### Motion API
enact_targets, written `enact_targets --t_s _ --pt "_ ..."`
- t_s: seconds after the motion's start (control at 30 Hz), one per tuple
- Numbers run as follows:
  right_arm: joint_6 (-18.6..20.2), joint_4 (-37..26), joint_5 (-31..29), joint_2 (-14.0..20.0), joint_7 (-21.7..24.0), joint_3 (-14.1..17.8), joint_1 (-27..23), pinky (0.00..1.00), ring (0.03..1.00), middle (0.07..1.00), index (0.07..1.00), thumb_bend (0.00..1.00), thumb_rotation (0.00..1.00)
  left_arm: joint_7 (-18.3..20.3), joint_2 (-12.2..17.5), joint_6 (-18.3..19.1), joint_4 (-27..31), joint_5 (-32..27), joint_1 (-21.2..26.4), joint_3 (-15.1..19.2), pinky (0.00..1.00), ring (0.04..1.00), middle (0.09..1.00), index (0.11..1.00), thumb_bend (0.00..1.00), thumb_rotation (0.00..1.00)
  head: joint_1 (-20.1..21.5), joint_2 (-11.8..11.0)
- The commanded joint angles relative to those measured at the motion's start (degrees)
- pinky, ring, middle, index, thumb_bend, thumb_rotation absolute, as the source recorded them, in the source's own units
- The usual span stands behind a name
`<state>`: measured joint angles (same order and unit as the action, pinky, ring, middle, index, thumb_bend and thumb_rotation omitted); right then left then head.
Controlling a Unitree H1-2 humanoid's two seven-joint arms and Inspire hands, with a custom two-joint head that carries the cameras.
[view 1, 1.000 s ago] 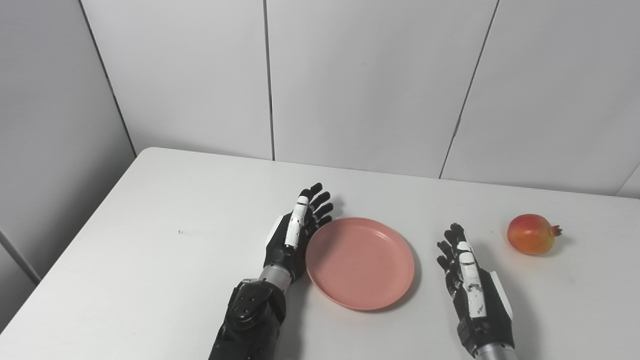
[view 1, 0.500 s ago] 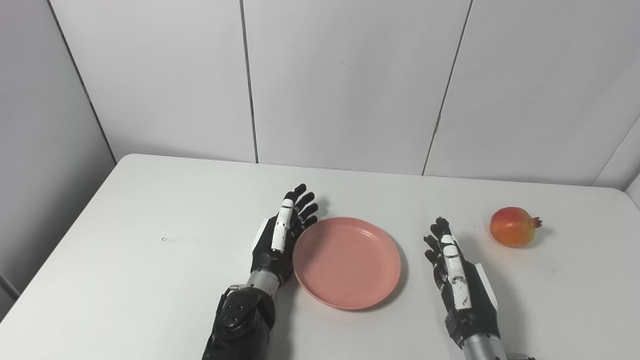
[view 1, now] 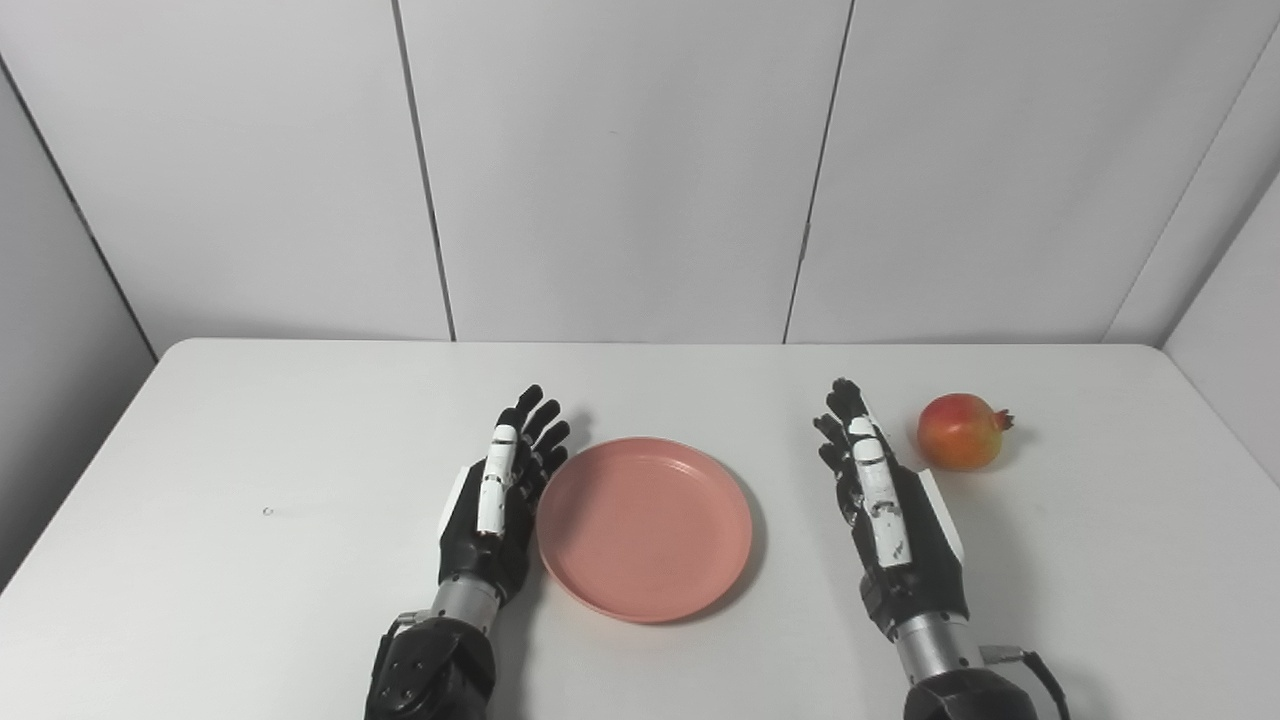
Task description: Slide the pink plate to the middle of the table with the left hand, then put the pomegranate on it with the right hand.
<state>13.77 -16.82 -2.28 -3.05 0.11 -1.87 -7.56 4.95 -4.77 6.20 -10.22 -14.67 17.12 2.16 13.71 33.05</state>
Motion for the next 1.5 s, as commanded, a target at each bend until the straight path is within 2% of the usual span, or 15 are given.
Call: enact_targets --t_s 0.0,0.1,0.27,0.43,0.53,0.73,0.83,0.9,0.97,1.0,1.1,1.17,1.2,1.47 --pt "-0.95 -2.69 0.62 0.56 -0.24 0.47 -2.39 0.98 0.965 0.973 0.955 0.34 1.00 0.14 0.43 1.04 1.02 -0.15 -0.59 0.27 0.96 0.936 0.950 0.936 0.41 1.00 0.66 -0.08" --pt "-0.29 -3.80 1.85 1.37 -0.59 0.65 -3.26 0.98 0.958 0.966 0.949 0.34 1.00 0.21 0.65 1.16 1.38 -0.30 -0.76 0.42 0.95 0.933 0.945 0.932 0.41 1.00 1.41 -0.19" --pt "-1.44 -4.67 5.17 3.42 -1.28 1.14 -5.18 0.95 0.941 0.950 0.936 0.35 1.00 0.71 0.97 1.20 1.68 -0.72 -1.12 0.79 0.95 0.934 0.944 0.929 0.41 1.00 3.47 -0.89" --pt "-0.89 -4.97 8.52 5.79 -1.37 1.72 -6.82 0.92 0.925 0.924 0.911 0.40 1.00 1.16 1.22 0.95 1.64 -0.84 -1.48 1.05 0.95 0.929 0.936 0.920 0.42 1.00 4.91 -1.64" --pt "0.86 -5.28 13.97 7.77 -2.28 1.81 -7.72 0.87 0.900 0.907 0.895 0.45 1.00 1.67 1.32 0.86 1.27 -1.41 -1.60 1.37 0.95 0.927 0.934 0.921 0.41 1.00 5.80 -2.34" --pt "-0.42 -3.99 21.95 10.69 -3.92 2.13 -8.32 0.79 0.852 0.875 0.870 0.55 0.94 2.83 1.82 0.35 0.13 -2.39 -1.89 1.73 0.95 0.924 0.932 0.922 0.40 1.00 7.73 -4.04" --pt "0.05 -3.33 28.04 13.08 -4.58 1.81 -8.76 0.79 0.852 0.868 0.870 0.60 0.91 3.59 2.10 0.33 -0.05 -3.32 -2.17 2.11 0.96 0.929 0.937 0.925 0.40 1.00 8.81 -4.63" --pt "0.06 -2.97 30.00 14.12 -4.50 2.23 -9.14 0.80 0.855 0.871 0.871 0.61 0.90 3.92 2.19 0.42 -0.21 -3.93 -2.17 2.38 0.95 0.928 0.938 0.925 0.40 1.00 9.07 -4.84" --pt "-0.21 -2.48 30.92 14.97 -4.49 2.82 -9.53 0.79 0.851 0.871 0.870 0.62 0.83 4.17 2.25 0.40 -0.48 -4.41 -2.10 2.61 0.95 0.926 0.938 0.927 0.39 1.00 9.36 -5.05" --pt "-0.37 -2.25 31.26 15.31 -4.52 3.06 -9.69 0.78 0.847 0.867 0.869 0.65 0.77 4.29 2.26 0.36 -0.59 -4.61 -2.08 2.70 0.95 0.924 0.937 0.925 0.38 1.00 9.36 -5.05" --pt "0.61 -2.01 33.03 16.09 -4.39 3.56 -10.22 0.79 0.847 0.866 0.872 0.68 0.71 4.57 2.45 0.25 -0.78 -4.79 -2.11 2.88 0.95 0.923 0.937 0.926 0.38 1.00 10.14 -5.43" --pt "1.46 -1.86 35.09 16.68 -4.37 3.60 -10.55 0.78 0.850 0.869 0.880 0.74 0.59 4.83 2.57 0.26 -0.78 -4.97 -2.18 2.99 0.95 0.923 0.939 0.928 0.37 1.00 10.39 -5.49" --pt "1.69 -1.77 36.01 16.90 -4.33 3.62 -10.68 0.79 0.851 0.871 0.882 0.75 0.56 5.03 2.64 0.23 -0.85 -5.13 -2.18 3.05 0.95 0.926 0.942 0.931 0.37 1.00 10.47 -5.52" --pt "3.18 -0.76 42.66 19.46 -3.54 3.38 -11.68 0.79 0.867 0.892 0.894 0.82 0.44 5.57 3.11 0.00 -1.57 -5.91 -1.97 3.25 0.95 0.923 0.939 0.929 0.36 1.00 10.76 -5.47"
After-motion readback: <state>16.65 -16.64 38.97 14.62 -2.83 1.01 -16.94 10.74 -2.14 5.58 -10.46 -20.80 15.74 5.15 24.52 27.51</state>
